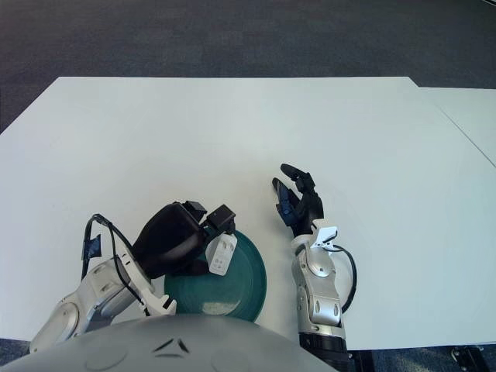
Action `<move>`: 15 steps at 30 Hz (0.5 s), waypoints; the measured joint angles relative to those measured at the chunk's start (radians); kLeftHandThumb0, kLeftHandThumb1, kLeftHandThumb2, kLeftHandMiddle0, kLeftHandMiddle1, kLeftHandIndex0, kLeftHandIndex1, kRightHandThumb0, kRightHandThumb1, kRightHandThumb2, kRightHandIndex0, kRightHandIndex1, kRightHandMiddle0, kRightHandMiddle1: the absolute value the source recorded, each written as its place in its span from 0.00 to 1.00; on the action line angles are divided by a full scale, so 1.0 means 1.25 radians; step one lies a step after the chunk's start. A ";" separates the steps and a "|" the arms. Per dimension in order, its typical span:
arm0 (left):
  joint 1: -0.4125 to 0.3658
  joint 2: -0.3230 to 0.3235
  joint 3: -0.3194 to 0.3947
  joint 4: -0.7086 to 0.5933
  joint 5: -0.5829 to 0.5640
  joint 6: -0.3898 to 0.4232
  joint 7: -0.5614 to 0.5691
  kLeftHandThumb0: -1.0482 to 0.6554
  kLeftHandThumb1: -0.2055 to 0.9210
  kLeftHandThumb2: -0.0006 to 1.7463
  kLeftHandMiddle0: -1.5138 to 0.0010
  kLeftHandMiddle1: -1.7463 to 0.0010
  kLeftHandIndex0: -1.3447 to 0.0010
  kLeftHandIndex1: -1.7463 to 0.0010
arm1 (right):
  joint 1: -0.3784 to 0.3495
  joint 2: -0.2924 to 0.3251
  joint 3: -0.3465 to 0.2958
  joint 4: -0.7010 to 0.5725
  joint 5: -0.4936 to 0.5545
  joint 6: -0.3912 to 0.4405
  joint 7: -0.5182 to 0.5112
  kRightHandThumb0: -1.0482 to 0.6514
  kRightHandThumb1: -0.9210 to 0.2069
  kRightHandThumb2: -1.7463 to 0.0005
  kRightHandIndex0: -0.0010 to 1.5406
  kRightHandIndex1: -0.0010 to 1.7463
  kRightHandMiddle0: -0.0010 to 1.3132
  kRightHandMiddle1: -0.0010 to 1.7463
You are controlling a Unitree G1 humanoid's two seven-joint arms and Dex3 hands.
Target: Put the charger into the plate.
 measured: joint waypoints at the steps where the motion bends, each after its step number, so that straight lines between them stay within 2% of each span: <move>1: 0.000 0.000 0.002 -0.003 0.000 0.000 -0.005 0.01 1.00 0.41 0.52 0.00 0.86 0.04 | 0.000 0.000 0.000 0.001 0.000 0.000 0.000 0.32 0.00 0.72 0.40 0.01 0.13 0.53; 9: -0.001 0.002 0.016 -0.035 0.000 0.003 -0.046 0.00 1.00 0.45 0.61 0.00 0.87 0.01 | -0.003 -0.001 0.000 0.008 0.000 -0.005 0.000 0.32 0.00 0.72 0.40 0.01 0.12 0.53; 15: -0.002 0.005 0.026 -0.049 0.001 0.002 -0.065 0.00 1.00 0.47 0.63 0.00 0.87 0.00 | -0.006 -0.001 -0.001 0.011 0.000 -0.008 0.000 0.32 0.00 0.72 0.39 0.01 0.12 0.54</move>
